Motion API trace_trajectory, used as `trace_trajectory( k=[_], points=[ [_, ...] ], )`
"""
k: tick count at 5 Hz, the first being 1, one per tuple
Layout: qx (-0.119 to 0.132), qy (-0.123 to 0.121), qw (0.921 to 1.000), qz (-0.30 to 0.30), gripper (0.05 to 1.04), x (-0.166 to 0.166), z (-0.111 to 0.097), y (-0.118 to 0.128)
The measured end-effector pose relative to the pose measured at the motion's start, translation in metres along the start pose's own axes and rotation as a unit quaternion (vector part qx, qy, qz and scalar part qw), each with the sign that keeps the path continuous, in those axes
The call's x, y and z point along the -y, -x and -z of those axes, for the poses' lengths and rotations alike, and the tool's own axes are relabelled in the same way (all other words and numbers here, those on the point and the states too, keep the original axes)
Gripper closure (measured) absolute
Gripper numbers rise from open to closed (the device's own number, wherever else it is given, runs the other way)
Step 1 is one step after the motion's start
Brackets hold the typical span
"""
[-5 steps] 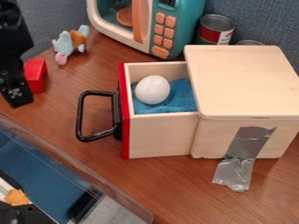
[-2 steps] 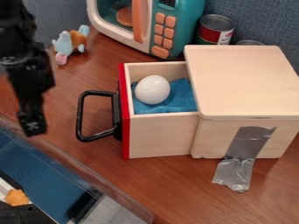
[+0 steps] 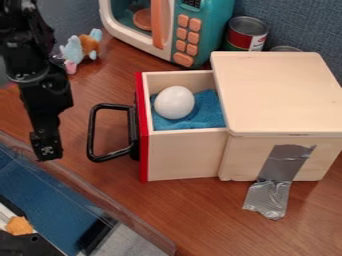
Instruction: Close the drawer
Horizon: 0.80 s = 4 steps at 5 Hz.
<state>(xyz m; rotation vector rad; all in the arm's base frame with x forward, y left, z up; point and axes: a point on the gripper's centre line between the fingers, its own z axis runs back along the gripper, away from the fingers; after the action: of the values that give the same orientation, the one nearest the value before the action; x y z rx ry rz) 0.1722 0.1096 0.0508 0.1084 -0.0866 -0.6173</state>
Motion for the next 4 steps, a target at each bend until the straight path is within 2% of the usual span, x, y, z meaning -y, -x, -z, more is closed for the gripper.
trace_trajectory(
  k=[2, 4],
  points=[
    [-0.002, 0.002, 1.0, 0.002, 0.083, 0.0, 0.011, -0.007],
    [-0.003, 0.005, 0.9999, 0.012, 0.083, 0.0, 0.015, -0.027]
  ],
)
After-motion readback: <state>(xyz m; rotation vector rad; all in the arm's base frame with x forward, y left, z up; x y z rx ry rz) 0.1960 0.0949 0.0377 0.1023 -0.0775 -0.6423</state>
